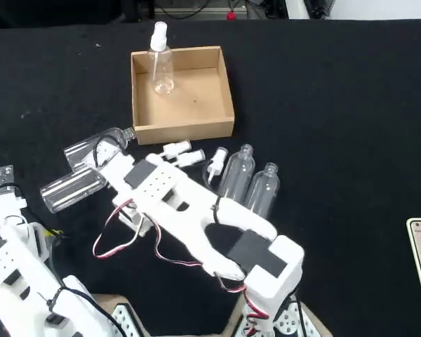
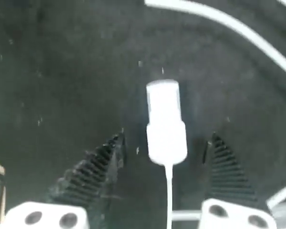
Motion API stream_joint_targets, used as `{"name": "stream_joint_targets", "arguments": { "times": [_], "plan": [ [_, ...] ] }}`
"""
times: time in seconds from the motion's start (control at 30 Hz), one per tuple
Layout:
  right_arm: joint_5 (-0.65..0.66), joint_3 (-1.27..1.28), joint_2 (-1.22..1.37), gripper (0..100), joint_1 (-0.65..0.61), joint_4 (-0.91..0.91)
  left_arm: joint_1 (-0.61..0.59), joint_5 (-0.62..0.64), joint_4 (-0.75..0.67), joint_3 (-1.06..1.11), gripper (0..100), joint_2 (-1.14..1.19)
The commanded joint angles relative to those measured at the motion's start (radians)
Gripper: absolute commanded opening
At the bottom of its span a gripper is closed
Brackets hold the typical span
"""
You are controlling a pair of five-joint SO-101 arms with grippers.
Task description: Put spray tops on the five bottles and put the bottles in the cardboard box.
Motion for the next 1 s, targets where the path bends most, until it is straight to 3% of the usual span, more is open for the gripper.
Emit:
{"name": "stream_joint_targets", "arguments": {
  "times": [0.0,0.17,0.3,0.4,0.6,0.77,0.97],
  "plan": [
    [-0.011,0.008,0.036,26.2,-0.006,-0.049,0.012,0.005,0.009,-0.047,31,-0.002],
    [-0.008,0.012,0.081,23.3,0.063,-0.044,0.012,0.005,0.009,-0.047,31,-0.003],
    [-0.002,0.005,0.076,0.5,0.101,-0.003,0.012,0.005,0.009,-0.047,31,-0.005],
    [0.02,0.038,0.045,4.8,0.107,0.038,0.012,0.005,0.009,-0.047,31,-0.006],
    [0.018,0.14,-0.051,2.3,0.104,0.043,0.012,0.003,0.009,-0.045,31,-0.008],
    [0.005,0.157,-0.064,17.5,0.101,0.049,0.012,0.003,0.009,-0.045,31,-0.009],
    [0.008,0.105,-0.064,17.6,0.1,0.078,0.012,0.003,0.009,-0.045,31,-0.009]
  ]
}}
